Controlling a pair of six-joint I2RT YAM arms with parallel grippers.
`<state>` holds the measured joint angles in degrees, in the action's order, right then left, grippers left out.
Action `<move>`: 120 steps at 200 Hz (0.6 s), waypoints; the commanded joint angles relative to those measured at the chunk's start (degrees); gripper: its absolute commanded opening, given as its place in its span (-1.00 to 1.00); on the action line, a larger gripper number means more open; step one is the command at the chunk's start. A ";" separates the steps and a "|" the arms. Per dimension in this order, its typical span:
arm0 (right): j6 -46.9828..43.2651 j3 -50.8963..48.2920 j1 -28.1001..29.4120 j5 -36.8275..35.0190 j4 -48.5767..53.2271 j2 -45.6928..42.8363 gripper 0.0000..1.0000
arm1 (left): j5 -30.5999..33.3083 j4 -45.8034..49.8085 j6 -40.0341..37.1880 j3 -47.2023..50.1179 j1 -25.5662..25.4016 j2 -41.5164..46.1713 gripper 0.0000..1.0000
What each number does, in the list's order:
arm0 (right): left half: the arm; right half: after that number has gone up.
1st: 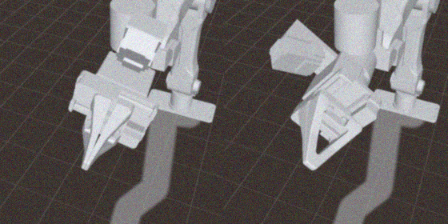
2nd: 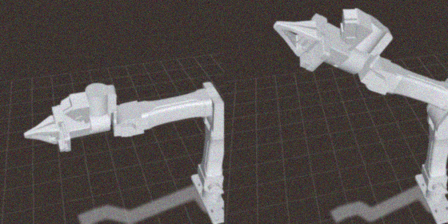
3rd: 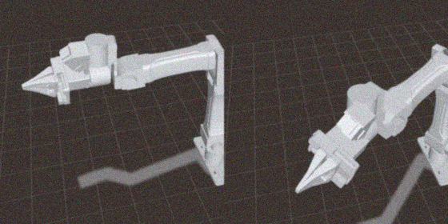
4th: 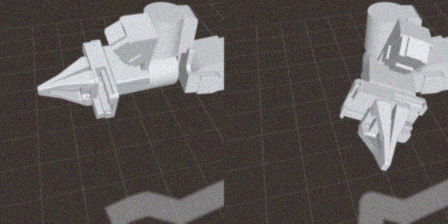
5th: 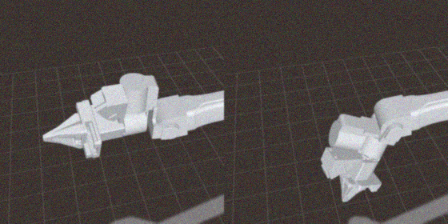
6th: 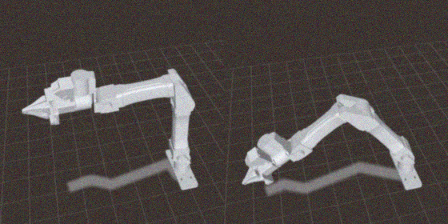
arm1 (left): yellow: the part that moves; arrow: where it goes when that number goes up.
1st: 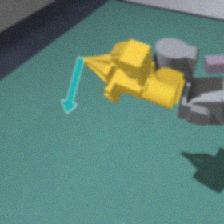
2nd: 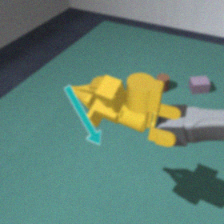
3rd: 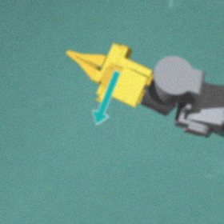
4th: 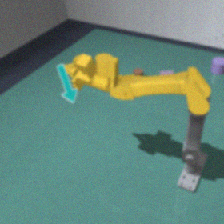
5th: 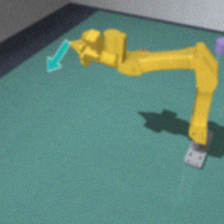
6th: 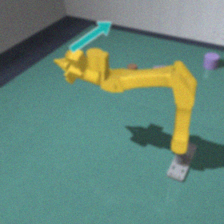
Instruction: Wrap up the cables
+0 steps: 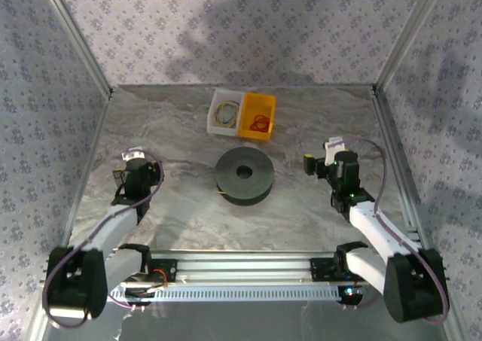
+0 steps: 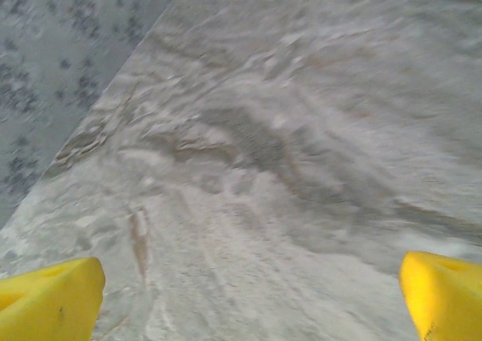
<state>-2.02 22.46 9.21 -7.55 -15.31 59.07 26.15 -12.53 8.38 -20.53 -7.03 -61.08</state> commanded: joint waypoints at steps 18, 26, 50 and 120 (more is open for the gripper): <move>0.21 -5.01 -4.76 -8.02 -18.61 9.60 1.00 | 0.94 -16.68 -2.13 -0.50 3.07 -9.56 1.00; 0.26 -3.41 -5.47 -6.82 -18.23 11.67 1.00 | -1.80 -20.06 -2.26 -0.51 4.27 -11.34 0.99; -0.05 -0.25 -7.57 -3.99 -23.83 19.07 1.00 | -8.03 -27.12 -0.30 -0.87 7.47 -15.74 0.99; 1.41 0.08 -10.66 1.91 -30.27 27.95 1.00 | -14.73 -36.53 -4.78 -1.92 6.98 -26.84 0.99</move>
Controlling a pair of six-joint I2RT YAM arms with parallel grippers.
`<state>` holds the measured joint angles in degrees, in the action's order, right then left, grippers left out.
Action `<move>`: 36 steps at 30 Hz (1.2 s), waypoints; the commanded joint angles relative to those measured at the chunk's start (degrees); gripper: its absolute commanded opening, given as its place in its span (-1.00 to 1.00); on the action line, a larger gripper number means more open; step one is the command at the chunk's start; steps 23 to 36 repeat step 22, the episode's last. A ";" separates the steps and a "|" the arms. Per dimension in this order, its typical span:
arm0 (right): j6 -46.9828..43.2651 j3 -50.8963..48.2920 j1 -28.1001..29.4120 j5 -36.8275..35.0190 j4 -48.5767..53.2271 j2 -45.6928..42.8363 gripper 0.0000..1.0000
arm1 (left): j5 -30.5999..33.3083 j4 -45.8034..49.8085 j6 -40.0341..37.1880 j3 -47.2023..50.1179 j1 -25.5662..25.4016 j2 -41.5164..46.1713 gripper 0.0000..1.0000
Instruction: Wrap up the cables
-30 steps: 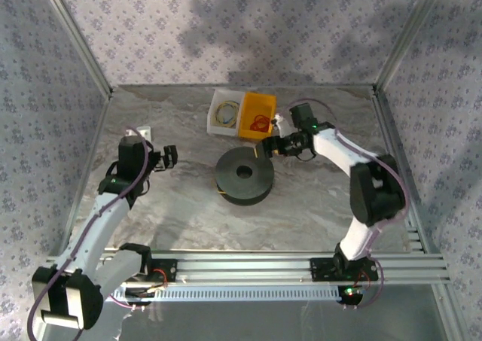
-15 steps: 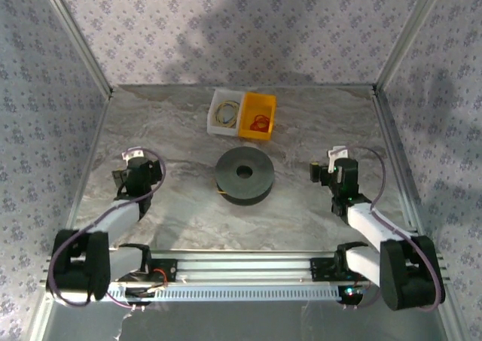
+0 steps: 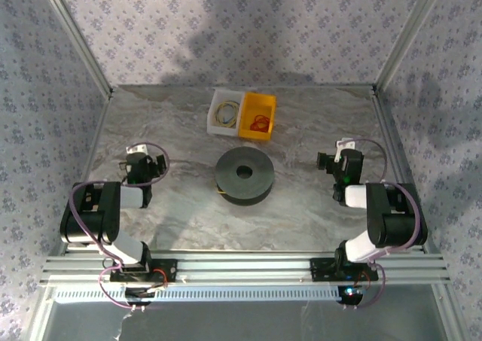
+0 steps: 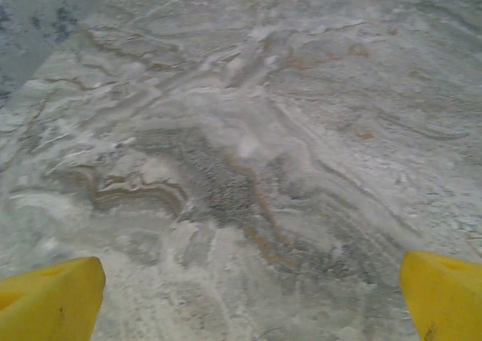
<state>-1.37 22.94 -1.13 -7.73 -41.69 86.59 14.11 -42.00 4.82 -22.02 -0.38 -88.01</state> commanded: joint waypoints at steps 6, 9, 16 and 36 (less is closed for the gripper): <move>0.58 -0.77 -0.11 1.92 -4.62 0.34 1.00 | -2.60 -6.69 -1.23 -0.52 0.29 0.20 0.99; 0.31 -0.43 -0.02 2.29 -4.10 0.42 1.00 | -2.60 -6.65 -1.30 -0.59 0.26 0.19 0.99; 0.08 -0.09 -0.47 4.37 -3.44 0.53 1.00 | -2.64 -6.69 -1.28 -0.57 0.29 0.14 1.00; 0.05 -0.26 -0.54 4.47 -3.81 0.43 1.00 | -2.67 -6.69 -1.30 -0.57 0.27 0.20 1.00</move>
